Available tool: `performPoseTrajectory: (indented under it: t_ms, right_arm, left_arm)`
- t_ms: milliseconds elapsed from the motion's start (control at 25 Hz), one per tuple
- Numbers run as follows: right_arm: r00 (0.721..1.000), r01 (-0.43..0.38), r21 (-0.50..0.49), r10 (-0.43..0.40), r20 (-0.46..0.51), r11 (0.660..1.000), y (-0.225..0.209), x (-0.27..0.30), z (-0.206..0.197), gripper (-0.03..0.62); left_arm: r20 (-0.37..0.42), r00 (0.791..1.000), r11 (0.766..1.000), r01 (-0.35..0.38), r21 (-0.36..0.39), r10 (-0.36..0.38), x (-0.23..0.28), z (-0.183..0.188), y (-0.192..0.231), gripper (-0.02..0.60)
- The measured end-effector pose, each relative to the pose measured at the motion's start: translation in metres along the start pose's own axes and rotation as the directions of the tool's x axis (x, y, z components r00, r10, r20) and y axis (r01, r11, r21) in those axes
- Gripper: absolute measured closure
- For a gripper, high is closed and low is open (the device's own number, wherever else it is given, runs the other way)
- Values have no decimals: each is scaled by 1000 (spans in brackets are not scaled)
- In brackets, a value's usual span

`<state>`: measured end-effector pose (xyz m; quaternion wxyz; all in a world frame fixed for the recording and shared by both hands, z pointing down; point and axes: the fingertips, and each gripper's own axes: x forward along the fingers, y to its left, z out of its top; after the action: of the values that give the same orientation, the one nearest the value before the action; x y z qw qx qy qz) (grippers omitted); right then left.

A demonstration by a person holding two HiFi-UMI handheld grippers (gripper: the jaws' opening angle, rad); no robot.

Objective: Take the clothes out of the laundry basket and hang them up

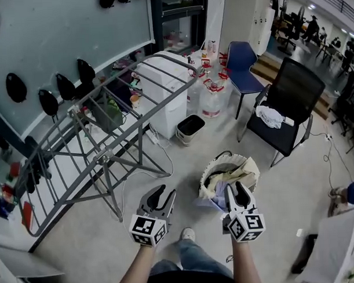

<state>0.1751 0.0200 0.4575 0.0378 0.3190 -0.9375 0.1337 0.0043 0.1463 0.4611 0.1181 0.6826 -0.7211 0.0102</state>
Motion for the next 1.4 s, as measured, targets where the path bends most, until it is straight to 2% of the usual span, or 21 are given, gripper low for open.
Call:
performPoseTrajectory:
  t_ms: [240,520,720,1000,1240,1400]
  right_arm:
    - [999,36,3,-36,-9,999,-48,41,9,457]
    - [994,110,23,-110,-13,994,-78,47,17,457]
    - [985,173,41,-173,-11,984,-95,48,16,457]
    - [961,275,89,-272,-44,957,-128,31,-4,457]
    - [936,350,127,-339,-100,928,-162,32,-32,457]
    - [920,380,140,-359,-156,914,-178,40,-68,456]
  left_arm:
    - [-16,999,999,45,-18,-45,71,3,3,439]
    - [-58,992,994,111,-22,-112,115,3,-4,439]
    - [-88,979,983,185,-6,-185,145,4,-12,439]
    - [-152,946,956,293,31,-285,180,-9,-36,439]
    - [-214,906,926,377,25,-364,223,-32,-56,439]
    - [-264,873,902,431,28,-409,248,-65,-69,439]
